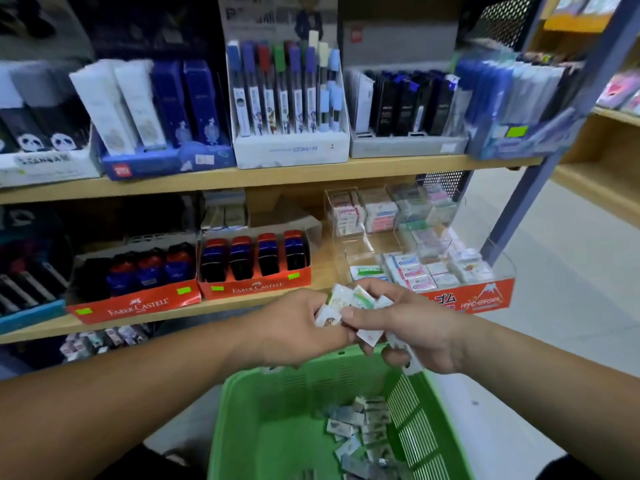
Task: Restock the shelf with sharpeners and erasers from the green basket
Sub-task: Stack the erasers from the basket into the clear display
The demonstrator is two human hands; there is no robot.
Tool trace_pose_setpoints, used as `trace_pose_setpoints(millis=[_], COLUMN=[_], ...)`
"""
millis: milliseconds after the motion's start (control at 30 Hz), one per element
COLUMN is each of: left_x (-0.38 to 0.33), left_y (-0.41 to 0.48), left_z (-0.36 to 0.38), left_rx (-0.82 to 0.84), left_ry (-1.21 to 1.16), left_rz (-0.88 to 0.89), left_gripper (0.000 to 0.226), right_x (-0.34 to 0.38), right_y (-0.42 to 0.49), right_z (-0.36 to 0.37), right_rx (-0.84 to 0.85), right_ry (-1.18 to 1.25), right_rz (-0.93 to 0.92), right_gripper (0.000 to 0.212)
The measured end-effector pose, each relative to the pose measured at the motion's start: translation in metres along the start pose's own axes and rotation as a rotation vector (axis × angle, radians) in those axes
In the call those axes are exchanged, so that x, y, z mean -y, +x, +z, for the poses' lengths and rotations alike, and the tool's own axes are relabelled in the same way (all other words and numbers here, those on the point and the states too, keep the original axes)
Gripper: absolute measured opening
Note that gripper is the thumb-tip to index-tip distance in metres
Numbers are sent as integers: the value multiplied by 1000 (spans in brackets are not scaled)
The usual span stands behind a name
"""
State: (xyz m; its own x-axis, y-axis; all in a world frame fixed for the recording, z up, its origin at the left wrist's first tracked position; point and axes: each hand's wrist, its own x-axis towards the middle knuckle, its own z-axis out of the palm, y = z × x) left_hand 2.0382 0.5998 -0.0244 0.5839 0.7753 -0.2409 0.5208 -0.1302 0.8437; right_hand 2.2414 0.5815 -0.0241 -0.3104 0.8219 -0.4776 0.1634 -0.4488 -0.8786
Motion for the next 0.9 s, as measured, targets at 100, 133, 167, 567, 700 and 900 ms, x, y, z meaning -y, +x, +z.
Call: trace_pose_setpoints(millis=[100,133,167,567,700,900], left_x=[-5,-7,-8,1,2,-15], left_y=[9,12,16,60,72,83], left_z=[-6,-6,-5,-33,-33,-30], left_rx=[77,101,119,99,-164,-179], left_ry=[27,42,45,127,-92,-356], left_rz=[-43,-53,-54,-87,-102,-66], left_gripper=[17,21,24,11,17,24], right_x=[3,4,5,18,25,30], right_y=[3,4,5,33,32,35], right_z=[-7,-8,-11,-42,-53,-64], right_rx=[-41,-56,-64,-226,-228,-221], right_ry=[70,96,115,52,13,54], right_rz=[-77,-93,-111,-120,-57,-59], right_gripper=[28,27,26,22,21,26])
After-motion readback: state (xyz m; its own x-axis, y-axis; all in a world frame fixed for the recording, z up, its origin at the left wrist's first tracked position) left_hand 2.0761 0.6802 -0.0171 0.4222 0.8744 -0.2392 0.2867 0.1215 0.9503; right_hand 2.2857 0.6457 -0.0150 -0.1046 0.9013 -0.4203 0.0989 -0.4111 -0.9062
